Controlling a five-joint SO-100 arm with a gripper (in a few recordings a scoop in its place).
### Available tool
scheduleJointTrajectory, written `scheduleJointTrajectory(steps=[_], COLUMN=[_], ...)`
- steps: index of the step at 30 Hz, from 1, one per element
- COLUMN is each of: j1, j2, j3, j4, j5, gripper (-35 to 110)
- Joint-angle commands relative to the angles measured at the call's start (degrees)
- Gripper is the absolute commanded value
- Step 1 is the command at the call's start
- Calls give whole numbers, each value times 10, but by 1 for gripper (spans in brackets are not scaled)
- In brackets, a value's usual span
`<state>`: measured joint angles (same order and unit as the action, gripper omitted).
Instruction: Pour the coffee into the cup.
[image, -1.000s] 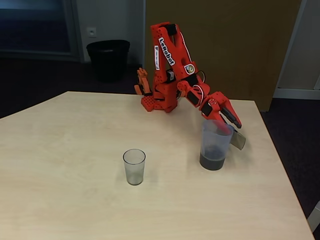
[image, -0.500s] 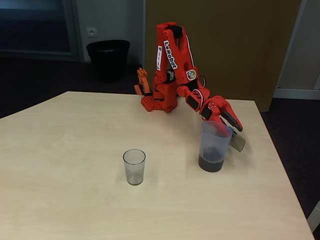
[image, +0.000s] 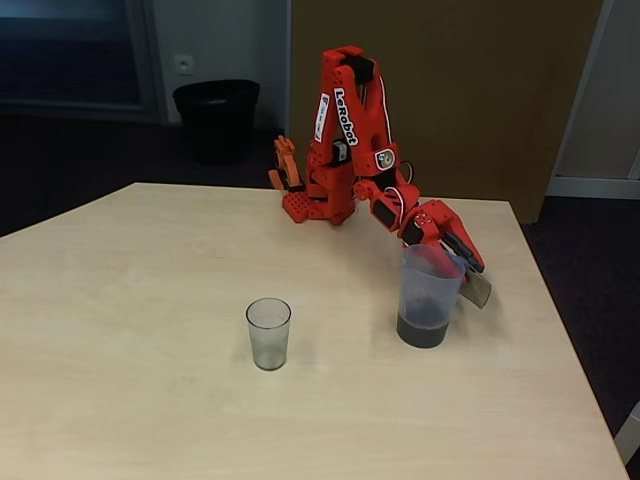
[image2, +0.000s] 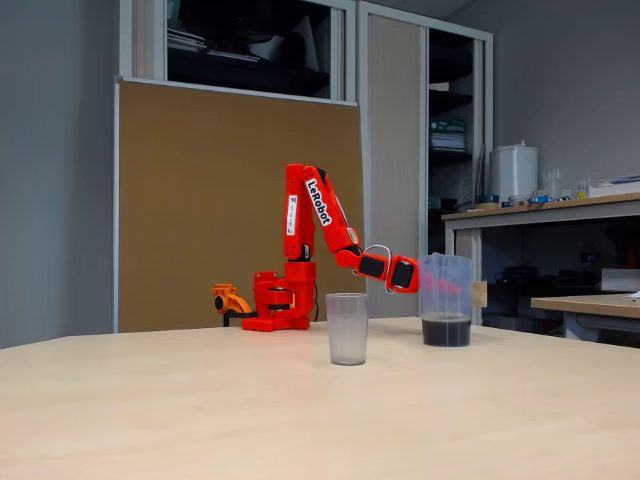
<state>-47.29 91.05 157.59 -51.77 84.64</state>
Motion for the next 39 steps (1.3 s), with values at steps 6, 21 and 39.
scheduleJointTrajectory(steps=[6,21,39], j1=[6,37,83], j2=[1,-4,126], j3=[-17,-17,25], j4=[-14,-35,62], j5=[3,-35,-56], gripper=[12,0,0])
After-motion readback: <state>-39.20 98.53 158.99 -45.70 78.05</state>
